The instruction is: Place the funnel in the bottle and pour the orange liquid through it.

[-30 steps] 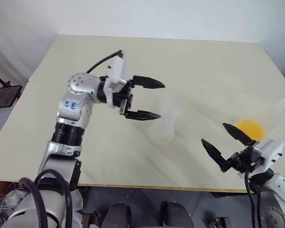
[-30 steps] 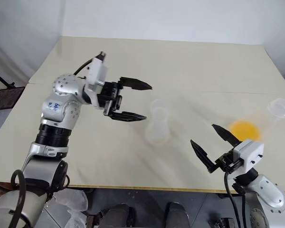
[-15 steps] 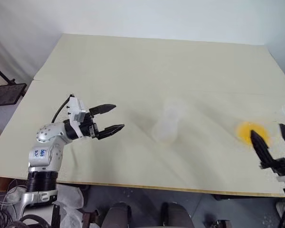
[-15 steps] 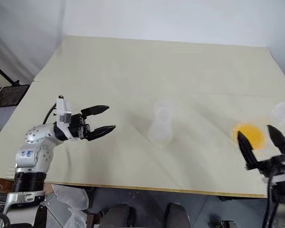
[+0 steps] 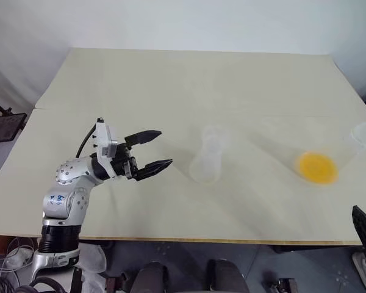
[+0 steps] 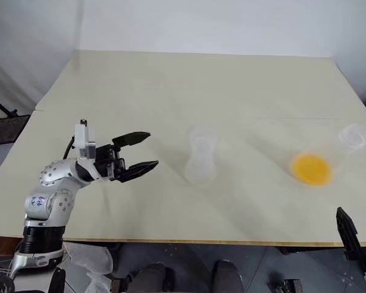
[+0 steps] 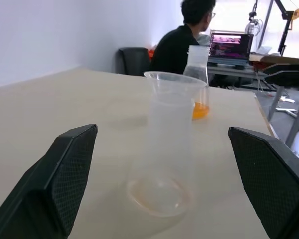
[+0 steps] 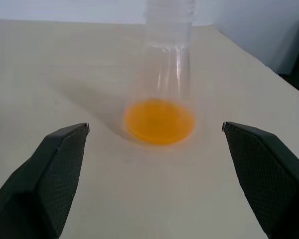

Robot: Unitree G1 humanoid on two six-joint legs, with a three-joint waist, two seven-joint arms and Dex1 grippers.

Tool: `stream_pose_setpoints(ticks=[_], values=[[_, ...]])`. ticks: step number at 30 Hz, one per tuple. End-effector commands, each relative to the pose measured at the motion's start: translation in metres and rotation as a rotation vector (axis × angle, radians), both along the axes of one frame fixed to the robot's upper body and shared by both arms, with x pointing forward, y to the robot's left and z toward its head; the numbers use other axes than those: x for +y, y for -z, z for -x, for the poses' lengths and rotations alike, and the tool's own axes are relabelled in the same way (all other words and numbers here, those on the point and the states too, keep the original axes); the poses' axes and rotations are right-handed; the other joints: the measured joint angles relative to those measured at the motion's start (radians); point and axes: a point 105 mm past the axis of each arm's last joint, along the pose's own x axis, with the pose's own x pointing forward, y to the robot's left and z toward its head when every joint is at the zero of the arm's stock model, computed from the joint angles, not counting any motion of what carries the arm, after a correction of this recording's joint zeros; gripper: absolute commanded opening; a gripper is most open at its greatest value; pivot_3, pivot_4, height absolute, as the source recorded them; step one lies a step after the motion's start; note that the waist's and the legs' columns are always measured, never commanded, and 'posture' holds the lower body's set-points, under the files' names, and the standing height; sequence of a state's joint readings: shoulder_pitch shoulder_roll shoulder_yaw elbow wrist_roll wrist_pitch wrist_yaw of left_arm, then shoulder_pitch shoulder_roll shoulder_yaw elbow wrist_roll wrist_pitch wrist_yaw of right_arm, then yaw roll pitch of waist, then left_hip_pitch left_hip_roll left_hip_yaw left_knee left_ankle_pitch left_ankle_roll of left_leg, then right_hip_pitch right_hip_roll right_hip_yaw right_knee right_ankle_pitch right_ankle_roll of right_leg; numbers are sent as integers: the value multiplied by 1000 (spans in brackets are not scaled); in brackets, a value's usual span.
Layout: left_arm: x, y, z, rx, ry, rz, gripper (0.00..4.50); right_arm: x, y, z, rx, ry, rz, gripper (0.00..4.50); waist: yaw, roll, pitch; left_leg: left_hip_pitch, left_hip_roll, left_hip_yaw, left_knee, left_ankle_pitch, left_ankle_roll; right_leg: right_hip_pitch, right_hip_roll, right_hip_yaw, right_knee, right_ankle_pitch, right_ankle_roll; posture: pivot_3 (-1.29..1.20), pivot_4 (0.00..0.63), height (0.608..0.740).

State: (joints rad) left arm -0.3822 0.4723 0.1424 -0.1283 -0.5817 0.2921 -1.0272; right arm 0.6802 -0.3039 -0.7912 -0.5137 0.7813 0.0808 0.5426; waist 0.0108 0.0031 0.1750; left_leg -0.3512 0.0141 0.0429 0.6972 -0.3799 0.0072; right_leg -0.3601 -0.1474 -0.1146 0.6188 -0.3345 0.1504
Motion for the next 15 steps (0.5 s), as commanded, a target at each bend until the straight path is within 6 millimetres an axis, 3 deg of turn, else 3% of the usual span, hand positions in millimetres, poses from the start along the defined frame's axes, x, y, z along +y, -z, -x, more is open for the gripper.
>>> stream_pose_setpoints(ticks=[1, 6, 15], values=[[-4, -9, 11, -19, 33, 6, 4462, 0, -15, -8, -33, -21, -3, 4500, -1, 0, 0, 0, 0, 0, 0, 0, 0, 0, 0, 0, 0, 0, 0, 0, 150, 740], [-2, -13, 11, -20, 10, 1, 4462, -23, -20, -47, -1, 10, -42, 4500, -6, 0, 0, 0, 0, 1, 1, 0, 0, 0, 0, 2, -1, 0, 0, 0, 150, 740], [-2, -5, 33, 68, 24, 11, 4462, -24, -42, -90, -8, -52, -52, 4500, 2, 2, 0, -1, -1, -1, 1, 0, 0, 0, -1, 1, 0, 0, 0, 0, 150, 740]])
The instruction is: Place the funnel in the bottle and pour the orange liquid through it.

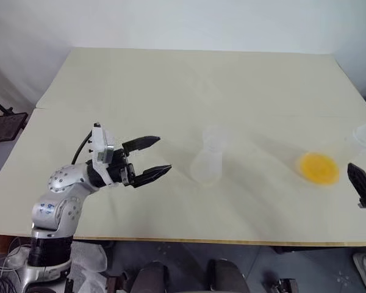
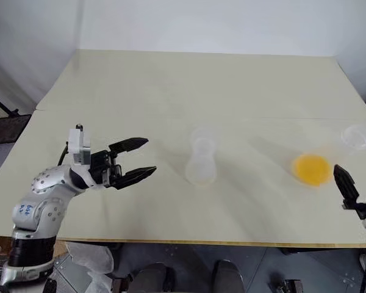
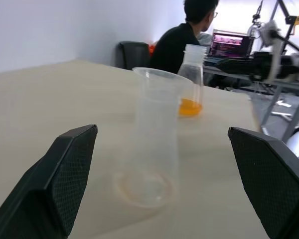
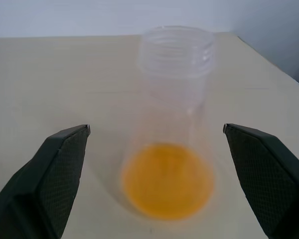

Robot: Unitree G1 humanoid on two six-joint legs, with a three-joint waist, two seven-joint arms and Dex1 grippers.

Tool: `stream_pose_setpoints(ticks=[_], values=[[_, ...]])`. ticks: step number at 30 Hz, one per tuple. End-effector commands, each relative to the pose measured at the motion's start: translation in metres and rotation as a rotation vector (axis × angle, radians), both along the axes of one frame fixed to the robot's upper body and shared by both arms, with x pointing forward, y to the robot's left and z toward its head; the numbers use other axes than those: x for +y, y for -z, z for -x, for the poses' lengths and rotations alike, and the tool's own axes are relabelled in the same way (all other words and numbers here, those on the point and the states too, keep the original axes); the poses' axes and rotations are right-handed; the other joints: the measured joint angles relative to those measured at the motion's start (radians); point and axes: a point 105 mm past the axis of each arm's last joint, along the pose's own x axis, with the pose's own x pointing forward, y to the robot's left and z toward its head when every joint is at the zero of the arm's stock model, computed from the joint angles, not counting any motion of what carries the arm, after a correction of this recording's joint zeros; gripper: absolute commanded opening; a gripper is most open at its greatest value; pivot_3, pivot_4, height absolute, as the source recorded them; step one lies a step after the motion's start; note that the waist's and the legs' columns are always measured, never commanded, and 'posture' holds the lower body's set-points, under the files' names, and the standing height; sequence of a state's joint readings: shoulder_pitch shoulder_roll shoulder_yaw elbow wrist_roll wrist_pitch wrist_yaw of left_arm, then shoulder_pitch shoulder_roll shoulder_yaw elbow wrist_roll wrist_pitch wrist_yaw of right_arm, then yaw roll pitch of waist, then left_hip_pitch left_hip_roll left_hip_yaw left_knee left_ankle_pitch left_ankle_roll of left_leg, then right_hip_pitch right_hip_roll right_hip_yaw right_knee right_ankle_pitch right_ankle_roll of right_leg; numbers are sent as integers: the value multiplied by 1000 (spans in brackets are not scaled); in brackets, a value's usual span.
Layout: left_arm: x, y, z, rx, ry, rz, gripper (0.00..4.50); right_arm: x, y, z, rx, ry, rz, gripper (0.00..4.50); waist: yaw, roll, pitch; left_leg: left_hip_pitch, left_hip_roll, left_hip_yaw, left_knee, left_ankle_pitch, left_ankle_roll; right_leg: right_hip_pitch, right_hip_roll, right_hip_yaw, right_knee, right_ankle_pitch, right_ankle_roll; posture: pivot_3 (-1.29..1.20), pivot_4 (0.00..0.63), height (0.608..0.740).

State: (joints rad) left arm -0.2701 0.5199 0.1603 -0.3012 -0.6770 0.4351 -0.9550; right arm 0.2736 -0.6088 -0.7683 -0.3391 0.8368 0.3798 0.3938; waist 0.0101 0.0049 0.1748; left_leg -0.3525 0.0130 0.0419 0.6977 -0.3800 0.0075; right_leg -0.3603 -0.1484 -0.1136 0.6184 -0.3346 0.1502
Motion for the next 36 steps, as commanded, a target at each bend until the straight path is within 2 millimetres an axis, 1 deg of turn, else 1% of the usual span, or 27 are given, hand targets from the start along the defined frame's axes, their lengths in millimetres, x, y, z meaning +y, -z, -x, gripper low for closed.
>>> stream_pose_setpoints(ticks=[1, 6, 10, 14, 20, 27, 30, 34, 36], values=[[-3, -9, 11, -24, 17, 11, 4462, -3, -7, -8, -1, -3, -3, 4500, 5, 0, 0, 0, 0, 0, 0, 0, 0, 0, 0, 0, 0, 0, 0, 0, 150, 740], [-1, -11, 11, -20, 6, 7, 4462, -7, -14, -27, -36, -18, -30, 4500, 10, 0, 0, 0, 0, 1, 0, 0, 0, 0, 0, 0, -1, 0, 0, 0, 150, 740], [-1, -12, 10, -27, -2, 4, 4462, -21, -17, -40, -46, 10, -28, 4500, 10, 0, 0, 0, 0, 1, 0, 0, 0, 0, 1, 0, -1, 0, 0, 0, 150, 740], [-2, -15, 12, -36, -3, 9, 4462, -23, -18, -52, -54, -15, -30, 4500, 11, 0, 0, 0, 0, 1, 0, 0, 0, 0, 1, 0, -1, 0, 0, 0, 150, 740], [-3, -18, 10, -54, -13, 15, 4462, -28, -19, -64, -79, -12, -28, 4500, 10, 0, 0, 0, 0, 2, 0, 0, 0, 0, 1, 0, -1, 0, 0, 0, 150, 740], [-3, -19, 9, -67, -19, 18, 4462, -29, -22, -72, -121, -11, -24, 4500, 10, 0, 0, -1, 0, 2, 0, 0, 0, 0, 1, -1, -2, 0, 0, 0, 150, 740], [-3, -20, 7, -73, -21, 26, 4500, -27, -22, -74, -133, -17, -25, 3888, 10, 0, 0, -1, 0, 2, 0, 0, 0, 0, 1, -1, -2, 0, 0, 0, 150, 740], [-4, -20, 5, -78, -16, 25, 4500, -21, -24, -77, -141, -46, -19, 2526, 10, 0, 0, -1, 0, 2, 0, 0, 0, 0, 1, -1, -2, 0, 0, 0, 150, 740], [-5, -20, 3, -81, -15, 24, 4500, -20, -27, -78, -148, -48, -15, 2477, 10, 0, 0, -1, 0, 2, 0, 0, 0, 0, 1, -1, -2, 0, 0, 0, 150, 740]])
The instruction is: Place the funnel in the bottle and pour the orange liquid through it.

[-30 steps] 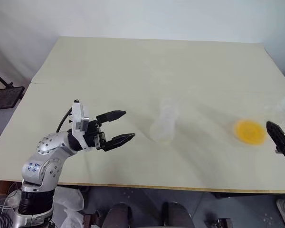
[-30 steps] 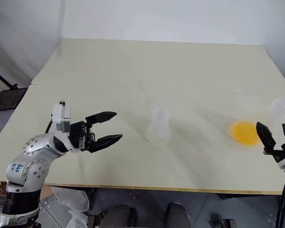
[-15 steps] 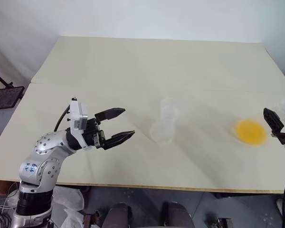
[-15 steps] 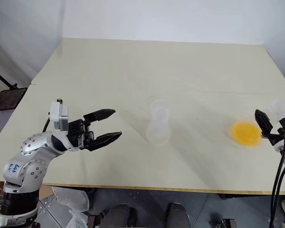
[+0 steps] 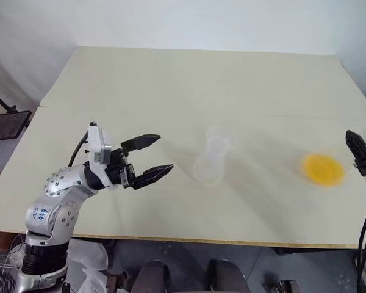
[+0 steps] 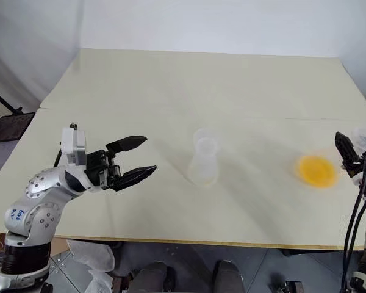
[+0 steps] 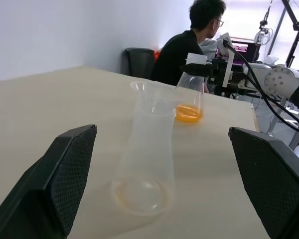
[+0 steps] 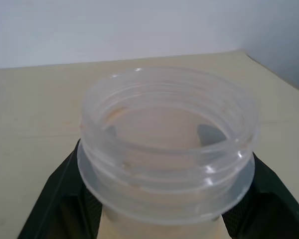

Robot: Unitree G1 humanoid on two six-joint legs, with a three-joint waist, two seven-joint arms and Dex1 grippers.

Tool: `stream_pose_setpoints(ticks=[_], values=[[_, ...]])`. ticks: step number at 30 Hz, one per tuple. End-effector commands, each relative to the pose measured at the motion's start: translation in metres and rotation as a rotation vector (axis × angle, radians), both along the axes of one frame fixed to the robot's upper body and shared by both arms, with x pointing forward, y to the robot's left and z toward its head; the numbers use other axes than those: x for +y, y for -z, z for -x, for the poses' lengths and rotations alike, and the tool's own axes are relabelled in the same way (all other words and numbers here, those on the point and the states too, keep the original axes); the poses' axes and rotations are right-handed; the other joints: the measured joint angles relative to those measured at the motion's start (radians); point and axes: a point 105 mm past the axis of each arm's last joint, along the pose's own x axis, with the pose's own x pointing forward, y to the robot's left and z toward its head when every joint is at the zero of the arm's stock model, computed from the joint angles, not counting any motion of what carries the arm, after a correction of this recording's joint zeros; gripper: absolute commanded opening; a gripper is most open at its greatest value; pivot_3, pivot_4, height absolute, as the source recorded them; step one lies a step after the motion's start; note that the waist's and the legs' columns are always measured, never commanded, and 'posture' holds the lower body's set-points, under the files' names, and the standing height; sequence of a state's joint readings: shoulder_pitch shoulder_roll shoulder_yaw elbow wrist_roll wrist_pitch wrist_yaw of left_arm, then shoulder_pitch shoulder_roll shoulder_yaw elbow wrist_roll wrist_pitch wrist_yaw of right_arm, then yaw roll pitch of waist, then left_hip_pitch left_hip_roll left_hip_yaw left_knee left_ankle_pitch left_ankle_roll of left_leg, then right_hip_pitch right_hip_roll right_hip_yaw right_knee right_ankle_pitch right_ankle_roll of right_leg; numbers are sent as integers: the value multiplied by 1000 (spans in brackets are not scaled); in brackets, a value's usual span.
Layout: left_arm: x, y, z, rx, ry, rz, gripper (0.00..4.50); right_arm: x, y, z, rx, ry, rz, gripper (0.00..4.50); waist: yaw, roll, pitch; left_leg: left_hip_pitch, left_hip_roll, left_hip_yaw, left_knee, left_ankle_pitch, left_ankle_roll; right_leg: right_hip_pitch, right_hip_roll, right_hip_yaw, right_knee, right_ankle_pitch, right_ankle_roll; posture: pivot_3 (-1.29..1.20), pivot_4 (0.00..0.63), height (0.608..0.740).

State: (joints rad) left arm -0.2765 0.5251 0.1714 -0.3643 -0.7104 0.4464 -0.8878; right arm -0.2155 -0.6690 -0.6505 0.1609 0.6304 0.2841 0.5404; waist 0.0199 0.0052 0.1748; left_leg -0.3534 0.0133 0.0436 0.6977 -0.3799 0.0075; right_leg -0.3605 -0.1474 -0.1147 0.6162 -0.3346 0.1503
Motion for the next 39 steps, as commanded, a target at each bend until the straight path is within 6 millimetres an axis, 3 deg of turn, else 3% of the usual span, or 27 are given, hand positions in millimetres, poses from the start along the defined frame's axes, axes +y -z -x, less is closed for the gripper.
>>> stream_pose_setpoints(ticks=[1, 4, 7, 9, 12, 16, 20, 24, 31, 39], values=[[-2, -5, -1, -38, 10, 3, 4500, 5, -17, 0, -58, -20, 21, 2477, 0, 0, 0, 0, 0, 0, 0, 0, 0, 0, 0, 0, 0, 0, 0, 0, 150, 740], [-3, -5, -3, -44, 10, 6, 4500, 12, -26, 0, -84, -38, 28, 2477, -1, 0, 0, 0, 0, 0, 0, 0, 0, 0, 0, 0, 0, 0, 0, 0, 150, 740], [-4, -4, -8, -54, 11, 14, 4500, 35, -54, -1, -161, -49, 98, 2477, -3, 3, 1, 0, 0, 0, 0, 0, 0, -1, 0, 0, 0, 0, 0, 0, 150, 740], [-6, -3, -14, -59, 11, 20, 4500, 48, -61, -6, -136, -54, 117, 2477, -7, 5, 2, 0, 0, 1, 0, 0, 0, -1, 0, 0, 0, 0, 0, 0, 150, 740], [-8, -1, -22, -66, 12, 22, 4500, 81, -72, -15, -59, -149, 185, 2477, -7, 5, 2, -1, 1, 0, 0, 0, 0, -1, 0, -1, 1, 0, 0, 0, 150, 740], [-13, 5, -30, -65, 31, 29, 4500, 115, -101, -19, -64, -99, 386, 2477, -8, 5, 2, -4, 0, 1, 0, 0, 0, -6, 0, -1, 2, 0, 0, 0, 150, 740], [-19, 10, -39, -77, 31, 15, 4500, 148, -101, -17, -82, -188, 527, 2477, -1, 5, 2, -13, 0, 1, 2, 0, 0, -14, 0, -4, 5, 0, 0, 0, 150, 740], [-21, 14, -44, -91, 39, -12, 4500, 168, -104, -19, -176, -164, 694, 2477, 3, 4, 3, -17, -2, 3, 3, 0, 0, -15, -1, -8, 4, 0, 0, 0, 150, 740], [-25, 14, -45, -123, 43, -17, 4500, 205, -84, -23, -247, -253, 929, 2477, -4, 4, 3, -17, -1, 3, 2, 0, 0, -16, -1, -10, 4, 0, 0, 0, 150, 740], [-28, 12, -48, -148, 32, -6, 4500, 220, -85, -28, -328, -227, 1012, 2477, -9, 4, 3, -17, -1, 3, 3, 0, 0, -16, -2, -11, 5, 0, 0, 0, 150, 740]])
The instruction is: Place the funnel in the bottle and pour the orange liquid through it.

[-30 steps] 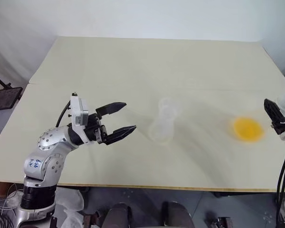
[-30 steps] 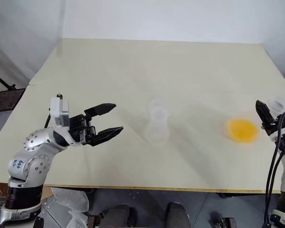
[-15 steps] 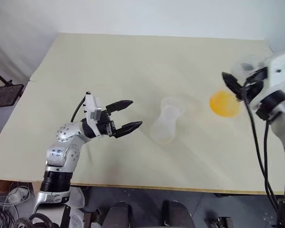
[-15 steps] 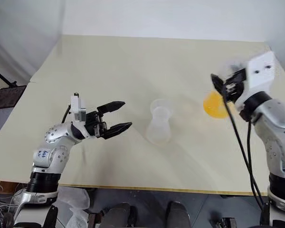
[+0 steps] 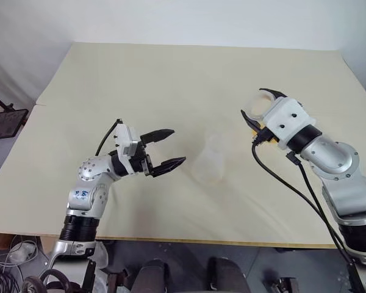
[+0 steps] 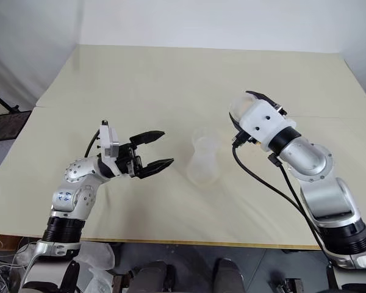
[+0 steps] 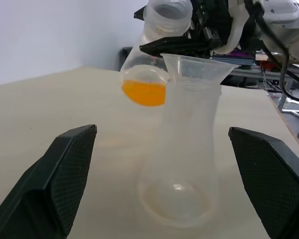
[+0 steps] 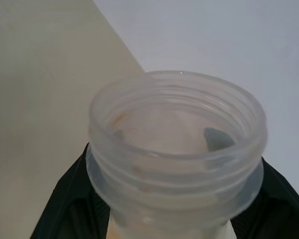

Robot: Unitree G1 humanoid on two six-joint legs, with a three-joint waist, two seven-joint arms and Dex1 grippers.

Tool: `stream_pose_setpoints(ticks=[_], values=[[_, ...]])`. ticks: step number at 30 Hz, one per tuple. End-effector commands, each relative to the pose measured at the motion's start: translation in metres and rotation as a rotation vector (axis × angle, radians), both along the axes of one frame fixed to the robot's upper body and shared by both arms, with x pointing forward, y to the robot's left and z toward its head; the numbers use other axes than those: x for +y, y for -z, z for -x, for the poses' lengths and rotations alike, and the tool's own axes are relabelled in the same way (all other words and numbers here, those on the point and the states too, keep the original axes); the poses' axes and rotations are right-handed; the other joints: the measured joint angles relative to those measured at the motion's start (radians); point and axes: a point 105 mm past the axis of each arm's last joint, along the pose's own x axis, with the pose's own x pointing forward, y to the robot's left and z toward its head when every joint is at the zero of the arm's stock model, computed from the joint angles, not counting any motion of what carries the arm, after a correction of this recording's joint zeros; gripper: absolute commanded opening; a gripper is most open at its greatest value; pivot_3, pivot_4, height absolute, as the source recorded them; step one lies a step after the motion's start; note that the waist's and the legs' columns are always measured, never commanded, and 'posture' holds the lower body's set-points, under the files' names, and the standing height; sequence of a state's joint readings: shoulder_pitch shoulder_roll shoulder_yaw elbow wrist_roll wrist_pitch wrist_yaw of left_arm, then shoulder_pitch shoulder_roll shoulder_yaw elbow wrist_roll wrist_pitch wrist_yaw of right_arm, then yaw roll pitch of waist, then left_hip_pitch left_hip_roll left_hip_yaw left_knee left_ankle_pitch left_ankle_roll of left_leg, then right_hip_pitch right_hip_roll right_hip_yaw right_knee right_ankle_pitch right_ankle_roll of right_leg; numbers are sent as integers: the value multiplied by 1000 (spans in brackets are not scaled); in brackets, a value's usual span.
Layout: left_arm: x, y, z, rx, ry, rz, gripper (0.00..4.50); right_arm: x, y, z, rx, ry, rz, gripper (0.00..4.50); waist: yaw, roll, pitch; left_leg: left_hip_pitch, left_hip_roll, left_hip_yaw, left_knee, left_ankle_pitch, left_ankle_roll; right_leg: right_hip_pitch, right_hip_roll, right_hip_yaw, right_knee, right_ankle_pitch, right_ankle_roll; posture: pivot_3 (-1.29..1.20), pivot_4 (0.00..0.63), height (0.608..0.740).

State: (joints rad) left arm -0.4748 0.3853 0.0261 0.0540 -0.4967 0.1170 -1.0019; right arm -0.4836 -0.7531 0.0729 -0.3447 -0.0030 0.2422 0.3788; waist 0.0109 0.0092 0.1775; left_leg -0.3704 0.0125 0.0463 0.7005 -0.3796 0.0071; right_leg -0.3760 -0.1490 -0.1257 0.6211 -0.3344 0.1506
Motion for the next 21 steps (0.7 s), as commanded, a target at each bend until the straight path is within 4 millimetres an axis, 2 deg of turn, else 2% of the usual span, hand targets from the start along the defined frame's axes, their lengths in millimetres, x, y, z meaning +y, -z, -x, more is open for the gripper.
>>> stream_pose_setpoints(ticks=[1, 12, 21], values=[[-4, -11, 0, -56, 8, 9, 4500, 3, -22, 4, -122, 7, 7, 2477, -1, 0, 0, 0, 0, 0, 0, 0, 0, 0, 0, 0, 0, 0, 0, 0, 150, 740], [-11, -14, 4, -72, 38, 9, 4500, 20, -27, 14, -292, -29, 218, 2477, -15, 0, 0, 0, 0, 0, 0, 0, 0, 0, 0, 0, 0, 0, 0, 0, 150, 740], [-13, -14, 5, -70, 45, 12, 4500, 31, -22, 16, -355, -61, 345, 2477, -15, 0, 0, 0, 0, -1, 0, 0, 0, 0, 0, 0, 1, 0, 0, 0, 150, 740]])
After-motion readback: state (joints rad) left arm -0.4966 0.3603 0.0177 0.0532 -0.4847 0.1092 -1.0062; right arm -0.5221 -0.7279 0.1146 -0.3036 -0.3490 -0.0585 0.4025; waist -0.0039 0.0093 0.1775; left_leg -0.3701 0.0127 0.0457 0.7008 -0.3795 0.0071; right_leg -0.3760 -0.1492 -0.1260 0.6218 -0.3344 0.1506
